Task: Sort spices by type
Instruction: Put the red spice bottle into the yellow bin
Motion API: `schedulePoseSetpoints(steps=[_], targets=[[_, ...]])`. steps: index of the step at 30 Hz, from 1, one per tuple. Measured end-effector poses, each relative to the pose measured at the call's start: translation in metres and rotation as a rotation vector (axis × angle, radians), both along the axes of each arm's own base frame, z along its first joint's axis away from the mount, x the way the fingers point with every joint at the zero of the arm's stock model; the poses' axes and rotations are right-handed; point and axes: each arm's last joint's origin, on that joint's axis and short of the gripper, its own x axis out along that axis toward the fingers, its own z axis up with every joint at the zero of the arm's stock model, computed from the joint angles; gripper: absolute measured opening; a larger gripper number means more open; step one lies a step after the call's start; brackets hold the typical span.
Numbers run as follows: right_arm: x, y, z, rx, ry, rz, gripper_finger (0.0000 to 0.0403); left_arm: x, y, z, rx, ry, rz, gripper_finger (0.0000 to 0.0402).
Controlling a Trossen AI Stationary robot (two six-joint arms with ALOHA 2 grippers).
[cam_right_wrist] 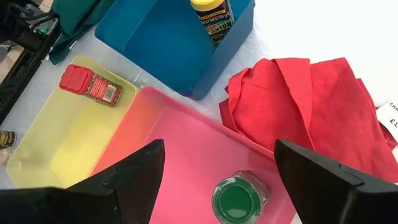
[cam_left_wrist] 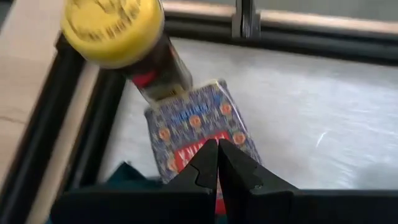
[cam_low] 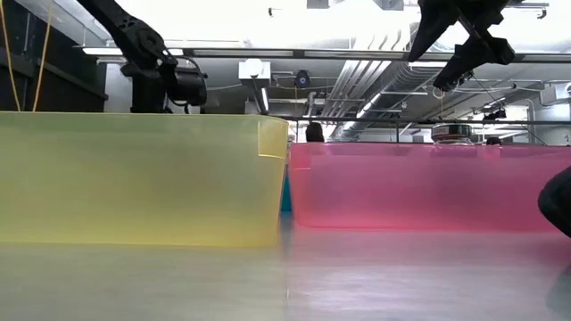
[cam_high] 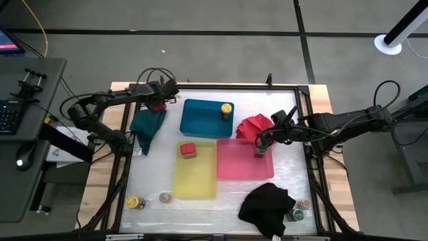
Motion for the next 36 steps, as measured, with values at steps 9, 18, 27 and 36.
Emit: schedulePoseSetpoints(steps=[9,18,27,36], targets=[[0.0,0.0,0.0,0.023,-0.006,-0.01,0.0298,0.015,-0.008,-0.019,0.016,0.025,0.04,0.0],[0.0,0.0,0.0,0.013,0.0,0.004,0.0298,0.035,-0.028,-0.021,0.006,-0.022,-0.058,0.0],[0.0,0.0,0.0,0.009,0.003,0.01,0.0298,0.051,-0.07,-0.021,-0.027,0.036,-0.222,0.0],[0.0,0.0,0.0,0.008,0.003,0.01,0.0298,0.049,-0.12,-0.018,-0.089,0.201,-0.417,0.0]])
